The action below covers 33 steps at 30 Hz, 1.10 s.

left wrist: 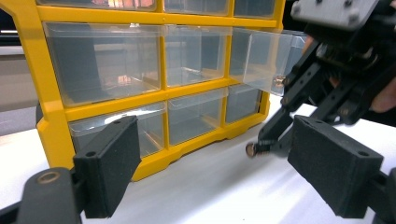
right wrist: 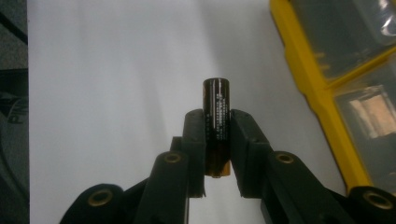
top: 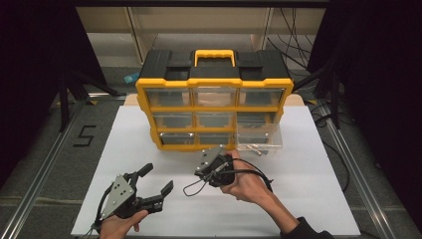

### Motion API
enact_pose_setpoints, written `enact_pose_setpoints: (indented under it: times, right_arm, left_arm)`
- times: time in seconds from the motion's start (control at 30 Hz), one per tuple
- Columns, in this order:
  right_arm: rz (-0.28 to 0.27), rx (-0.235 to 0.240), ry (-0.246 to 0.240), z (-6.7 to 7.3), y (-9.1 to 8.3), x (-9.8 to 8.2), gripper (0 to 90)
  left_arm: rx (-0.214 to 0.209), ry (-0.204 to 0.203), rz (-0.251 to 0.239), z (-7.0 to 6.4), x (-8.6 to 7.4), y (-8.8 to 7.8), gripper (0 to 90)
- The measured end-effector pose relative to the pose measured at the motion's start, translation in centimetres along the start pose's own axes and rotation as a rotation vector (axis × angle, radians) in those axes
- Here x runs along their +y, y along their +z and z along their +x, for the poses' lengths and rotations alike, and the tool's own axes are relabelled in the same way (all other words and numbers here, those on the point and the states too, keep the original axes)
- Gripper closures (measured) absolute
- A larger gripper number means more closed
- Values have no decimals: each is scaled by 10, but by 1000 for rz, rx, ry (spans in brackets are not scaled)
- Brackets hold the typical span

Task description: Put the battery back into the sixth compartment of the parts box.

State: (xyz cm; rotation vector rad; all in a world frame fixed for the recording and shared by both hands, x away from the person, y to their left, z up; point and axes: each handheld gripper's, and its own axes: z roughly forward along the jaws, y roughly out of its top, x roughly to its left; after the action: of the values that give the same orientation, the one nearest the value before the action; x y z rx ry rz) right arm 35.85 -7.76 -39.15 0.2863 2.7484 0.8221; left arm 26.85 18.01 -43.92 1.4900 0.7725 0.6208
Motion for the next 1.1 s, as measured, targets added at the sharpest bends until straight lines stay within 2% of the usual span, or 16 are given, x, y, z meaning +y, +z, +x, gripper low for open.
enact_pose_setpoints:
  times: [0.27,0.37,0.43,0.73,1.1]
  right_arm:
    - [-56,-29,9,-3,-25,3,768]
    - [-77,-56,3,-6,-33,4,767]
    - [-85,-45,16,-6,-38,4,768]
    - [-132,-95,19,-11,-59,3,768]
    - [-196,-137,61,-24,-92,-4,768]
  left_arm:
    - [1,0,2,0,0,0,165]
    - [1,0,2,0,0,0,165]
    - [0,0,0,0,0,0,165]
    - [1,-4,-2,0,0,0,165]
    - [0,-2,-1,0,0,0,165]
